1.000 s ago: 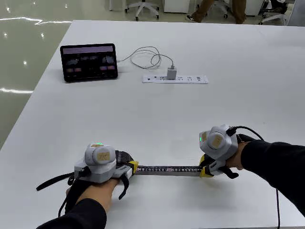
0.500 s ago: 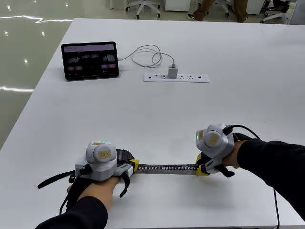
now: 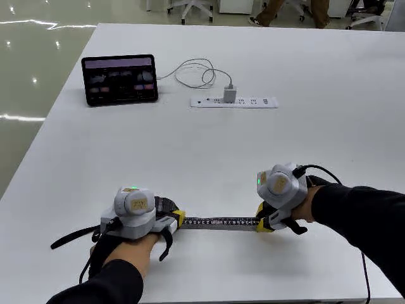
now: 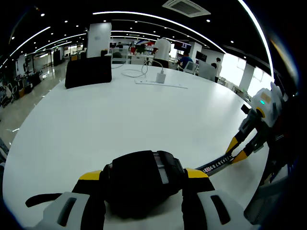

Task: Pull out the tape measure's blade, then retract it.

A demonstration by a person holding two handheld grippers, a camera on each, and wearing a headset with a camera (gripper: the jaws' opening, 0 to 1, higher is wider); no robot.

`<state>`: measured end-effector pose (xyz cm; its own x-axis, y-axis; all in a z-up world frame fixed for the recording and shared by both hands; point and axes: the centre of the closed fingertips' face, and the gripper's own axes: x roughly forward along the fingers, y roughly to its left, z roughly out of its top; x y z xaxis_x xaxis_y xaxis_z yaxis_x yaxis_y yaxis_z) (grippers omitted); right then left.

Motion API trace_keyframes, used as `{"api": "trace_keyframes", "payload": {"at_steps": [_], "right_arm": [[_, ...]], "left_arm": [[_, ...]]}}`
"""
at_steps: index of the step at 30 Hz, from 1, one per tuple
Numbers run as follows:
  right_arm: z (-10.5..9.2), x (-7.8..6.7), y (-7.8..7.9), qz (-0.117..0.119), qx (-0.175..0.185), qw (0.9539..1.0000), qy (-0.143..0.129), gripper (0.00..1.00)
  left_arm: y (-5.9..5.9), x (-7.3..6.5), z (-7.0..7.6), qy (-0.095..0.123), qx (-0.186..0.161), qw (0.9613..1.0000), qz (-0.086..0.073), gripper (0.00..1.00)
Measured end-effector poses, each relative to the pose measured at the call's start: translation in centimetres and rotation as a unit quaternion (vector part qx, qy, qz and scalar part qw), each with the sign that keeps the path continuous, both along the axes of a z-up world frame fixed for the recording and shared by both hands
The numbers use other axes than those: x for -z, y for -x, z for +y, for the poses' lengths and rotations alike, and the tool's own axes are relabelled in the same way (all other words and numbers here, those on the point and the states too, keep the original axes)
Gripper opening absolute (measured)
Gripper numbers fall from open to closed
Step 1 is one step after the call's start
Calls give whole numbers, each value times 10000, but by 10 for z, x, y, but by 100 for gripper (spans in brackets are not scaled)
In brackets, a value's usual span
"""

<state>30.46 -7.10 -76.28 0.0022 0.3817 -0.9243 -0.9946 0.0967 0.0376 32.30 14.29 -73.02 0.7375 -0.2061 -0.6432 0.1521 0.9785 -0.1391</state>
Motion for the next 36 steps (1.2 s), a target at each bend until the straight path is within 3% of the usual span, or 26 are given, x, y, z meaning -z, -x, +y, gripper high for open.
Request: {"api": "trace_keyframes", "payload": {"at_steps": [36], "right_arm": [[24,0,1,21,-47,9999,-138,11]], "left_arm": [[0,0,0,11,-1,10000,0,60]]}}
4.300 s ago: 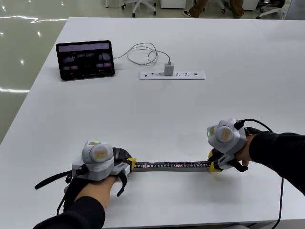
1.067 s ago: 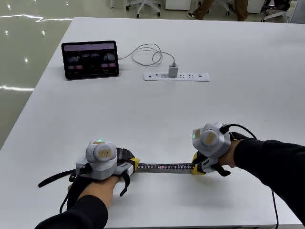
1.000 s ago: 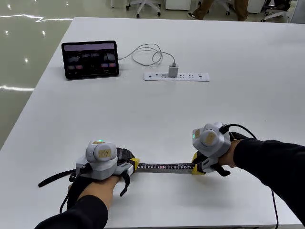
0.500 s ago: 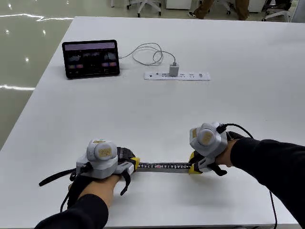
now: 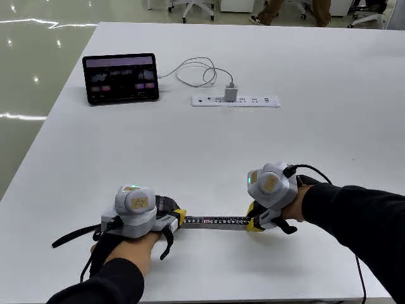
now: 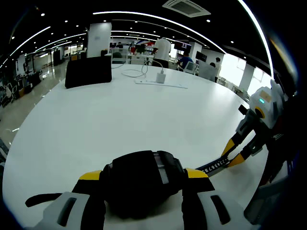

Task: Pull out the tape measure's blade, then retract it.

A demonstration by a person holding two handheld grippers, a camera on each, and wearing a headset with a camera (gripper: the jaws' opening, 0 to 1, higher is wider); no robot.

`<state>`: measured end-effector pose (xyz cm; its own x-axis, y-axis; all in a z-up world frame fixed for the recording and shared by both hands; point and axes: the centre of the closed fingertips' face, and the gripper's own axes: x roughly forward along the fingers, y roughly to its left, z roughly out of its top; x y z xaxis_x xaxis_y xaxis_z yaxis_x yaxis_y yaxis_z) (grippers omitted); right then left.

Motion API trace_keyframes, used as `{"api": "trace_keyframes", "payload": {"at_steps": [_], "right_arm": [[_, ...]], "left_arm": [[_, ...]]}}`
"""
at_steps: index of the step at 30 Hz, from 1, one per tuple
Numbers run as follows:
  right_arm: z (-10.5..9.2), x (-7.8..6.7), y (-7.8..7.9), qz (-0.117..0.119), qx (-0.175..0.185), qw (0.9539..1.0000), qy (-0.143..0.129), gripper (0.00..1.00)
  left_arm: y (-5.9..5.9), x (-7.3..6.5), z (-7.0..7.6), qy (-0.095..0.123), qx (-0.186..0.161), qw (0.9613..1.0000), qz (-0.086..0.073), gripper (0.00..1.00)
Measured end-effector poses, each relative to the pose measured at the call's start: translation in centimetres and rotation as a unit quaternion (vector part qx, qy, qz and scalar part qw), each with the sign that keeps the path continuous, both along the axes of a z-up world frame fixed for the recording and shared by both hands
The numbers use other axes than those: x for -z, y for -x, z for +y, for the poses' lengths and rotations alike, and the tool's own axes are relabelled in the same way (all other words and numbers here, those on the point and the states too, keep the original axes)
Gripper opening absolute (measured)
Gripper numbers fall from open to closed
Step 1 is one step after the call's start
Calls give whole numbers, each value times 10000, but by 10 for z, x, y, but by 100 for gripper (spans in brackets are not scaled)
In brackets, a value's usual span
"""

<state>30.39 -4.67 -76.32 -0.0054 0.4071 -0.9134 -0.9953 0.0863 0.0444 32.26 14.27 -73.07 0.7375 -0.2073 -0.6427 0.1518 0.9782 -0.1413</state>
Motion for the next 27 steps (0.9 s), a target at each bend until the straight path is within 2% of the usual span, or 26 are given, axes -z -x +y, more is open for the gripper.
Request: {"api": "trace_keyframes", "payload": {"at_steps": [27], "right_arm": [[17,0,0,-5,-98,9999,-107,11]], "left_arm": [[0,-1,0,0,-9,10000,12,60]]}}
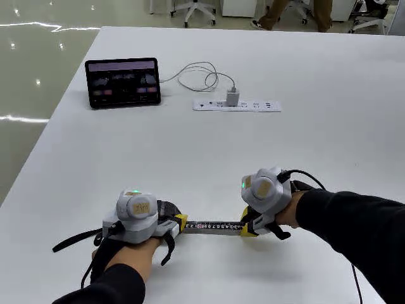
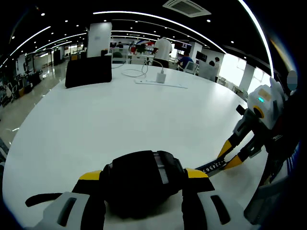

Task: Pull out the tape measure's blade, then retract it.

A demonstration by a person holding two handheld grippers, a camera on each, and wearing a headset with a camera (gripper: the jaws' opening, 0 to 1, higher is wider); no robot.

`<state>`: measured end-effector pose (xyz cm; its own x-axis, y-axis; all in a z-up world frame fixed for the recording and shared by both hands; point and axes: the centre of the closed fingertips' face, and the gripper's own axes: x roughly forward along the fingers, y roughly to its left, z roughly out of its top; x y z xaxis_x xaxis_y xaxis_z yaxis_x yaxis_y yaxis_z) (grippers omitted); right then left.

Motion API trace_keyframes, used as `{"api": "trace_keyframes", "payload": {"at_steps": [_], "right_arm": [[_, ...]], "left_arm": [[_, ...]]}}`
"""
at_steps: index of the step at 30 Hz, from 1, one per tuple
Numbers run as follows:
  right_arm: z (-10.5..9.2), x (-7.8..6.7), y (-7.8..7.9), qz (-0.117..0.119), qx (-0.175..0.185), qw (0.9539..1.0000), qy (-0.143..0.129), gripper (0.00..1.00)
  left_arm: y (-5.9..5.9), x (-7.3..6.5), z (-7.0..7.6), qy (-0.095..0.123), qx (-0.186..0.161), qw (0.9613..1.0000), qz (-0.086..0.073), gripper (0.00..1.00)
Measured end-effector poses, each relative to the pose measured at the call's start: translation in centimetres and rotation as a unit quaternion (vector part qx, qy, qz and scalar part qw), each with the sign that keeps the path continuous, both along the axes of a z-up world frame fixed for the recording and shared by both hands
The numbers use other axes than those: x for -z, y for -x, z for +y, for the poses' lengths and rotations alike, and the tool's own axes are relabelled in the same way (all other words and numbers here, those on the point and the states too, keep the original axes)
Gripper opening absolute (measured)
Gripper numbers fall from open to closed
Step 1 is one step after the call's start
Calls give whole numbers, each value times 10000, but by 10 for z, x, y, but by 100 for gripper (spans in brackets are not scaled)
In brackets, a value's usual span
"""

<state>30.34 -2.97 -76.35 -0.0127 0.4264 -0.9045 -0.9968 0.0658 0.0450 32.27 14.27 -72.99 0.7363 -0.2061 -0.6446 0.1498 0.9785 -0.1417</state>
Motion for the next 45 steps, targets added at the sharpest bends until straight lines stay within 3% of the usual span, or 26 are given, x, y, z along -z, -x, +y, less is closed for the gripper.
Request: {"api": "trace_keyframes", "payload": {"at_steps": [45], "right_arm": [[26,0,1,-14,24,9999,-144,11]], "left_arm": [[0,0,0,55,-18,10000,-1,61]]}}
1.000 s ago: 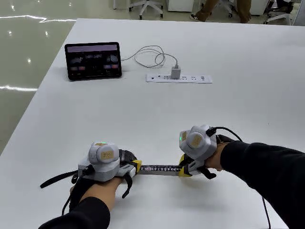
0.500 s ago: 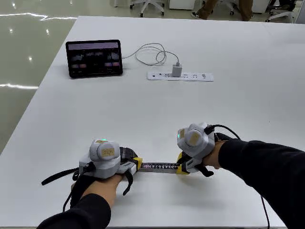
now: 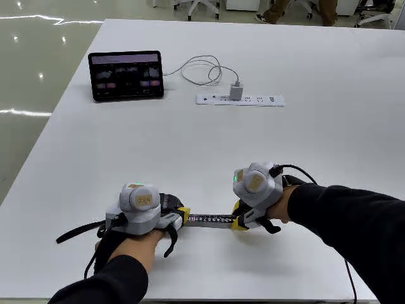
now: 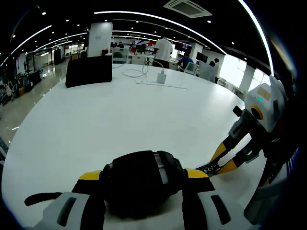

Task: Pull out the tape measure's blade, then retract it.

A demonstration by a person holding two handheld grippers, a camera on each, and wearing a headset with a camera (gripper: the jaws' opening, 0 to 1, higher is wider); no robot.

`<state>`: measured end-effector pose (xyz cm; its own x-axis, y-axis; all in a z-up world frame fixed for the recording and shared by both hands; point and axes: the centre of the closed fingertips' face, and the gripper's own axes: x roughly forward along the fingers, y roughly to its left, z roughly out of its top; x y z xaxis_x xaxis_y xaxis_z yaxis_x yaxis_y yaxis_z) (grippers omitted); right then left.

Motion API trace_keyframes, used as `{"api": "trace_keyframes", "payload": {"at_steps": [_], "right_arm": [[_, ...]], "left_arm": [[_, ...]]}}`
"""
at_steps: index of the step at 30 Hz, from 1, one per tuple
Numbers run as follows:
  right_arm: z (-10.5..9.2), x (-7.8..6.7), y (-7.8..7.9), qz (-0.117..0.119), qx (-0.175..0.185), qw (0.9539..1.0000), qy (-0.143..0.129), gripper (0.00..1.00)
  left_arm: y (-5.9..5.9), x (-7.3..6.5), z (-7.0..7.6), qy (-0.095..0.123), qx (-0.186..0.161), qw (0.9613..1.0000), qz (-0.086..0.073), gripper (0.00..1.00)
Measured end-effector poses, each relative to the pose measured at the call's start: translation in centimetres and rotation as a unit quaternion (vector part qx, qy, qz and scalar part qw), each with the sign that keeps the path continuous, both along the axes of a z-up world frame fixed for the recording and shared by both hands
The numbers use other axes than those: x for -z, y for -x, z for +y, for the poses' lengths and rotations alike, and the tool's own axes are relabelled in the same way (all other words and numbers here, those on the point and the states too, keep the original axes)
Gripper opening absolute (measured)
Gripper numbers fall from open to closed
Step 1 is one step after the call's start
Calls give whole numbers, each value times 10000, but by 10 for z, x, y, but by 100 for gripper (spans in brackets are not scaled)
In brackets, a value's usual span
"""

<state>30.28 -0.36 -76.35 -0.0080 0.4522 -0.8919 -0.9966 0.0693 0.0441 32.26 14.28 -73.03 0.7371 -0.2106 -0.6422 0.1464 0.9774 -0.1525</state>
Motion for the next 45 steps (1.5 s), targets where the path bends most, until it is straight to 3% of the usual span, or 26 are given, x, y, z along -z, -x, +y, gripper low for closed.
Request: {"api": "trace_keyframes", "payload": {"at_steps": [45], "right_arm": [[19,-2,-2,-84,-130,9999,-69,11]], "left_arm": [[2,-1,1,144,-46,9999,28,59]]}}
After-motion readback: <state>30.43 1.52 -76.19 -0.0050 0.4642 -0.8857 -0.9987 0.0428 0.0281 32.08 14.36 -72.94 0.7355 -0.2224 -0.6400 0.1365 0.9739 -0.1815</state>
